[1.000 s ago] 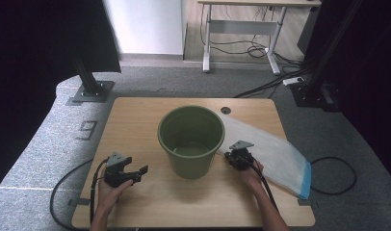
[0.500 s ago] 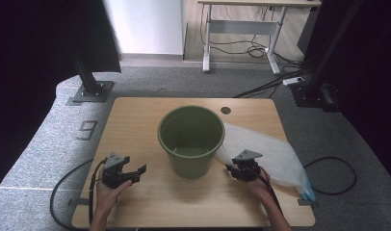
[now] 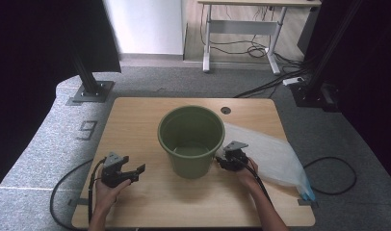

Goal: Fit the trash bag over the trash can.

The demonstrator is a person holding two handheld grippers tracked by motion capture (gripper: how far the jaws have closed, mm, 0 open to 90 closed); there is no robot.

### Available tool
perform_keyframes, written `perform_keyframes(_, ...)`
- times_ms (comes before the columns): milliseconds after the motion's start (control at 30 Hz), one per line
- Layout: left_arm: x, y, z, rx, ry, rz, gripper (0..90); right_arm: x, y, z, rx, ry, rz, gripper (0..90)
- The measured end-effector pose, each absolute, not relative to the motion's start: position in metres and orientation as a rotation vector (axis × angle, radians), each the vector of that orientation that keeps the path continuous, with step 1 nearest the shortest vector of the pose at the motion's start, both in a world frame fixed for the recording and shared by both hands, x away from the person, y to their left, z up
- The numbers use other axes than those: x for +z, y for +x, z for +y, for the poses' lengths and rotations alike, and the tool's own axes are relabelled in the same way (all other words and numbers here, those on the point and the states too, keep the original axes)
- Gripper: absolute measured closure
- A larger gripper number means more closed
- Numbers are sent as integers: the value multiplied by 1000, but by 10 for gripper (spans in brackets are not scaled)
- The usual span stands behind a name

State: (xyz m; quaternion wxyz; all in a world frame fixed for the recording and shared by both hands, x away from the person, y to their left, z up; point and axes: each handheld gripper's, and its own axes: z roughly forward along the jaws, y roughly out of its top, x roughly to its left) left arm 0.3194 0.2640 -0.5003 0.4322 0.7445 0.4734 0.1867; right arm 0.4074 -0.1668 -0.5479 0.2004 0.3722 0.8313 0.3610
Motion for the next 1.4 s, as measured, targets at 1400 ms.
perform_keyframes(1400,-495,303,265,453,1833,1184,182,-411,377,-243,1584,1160,1806,888)
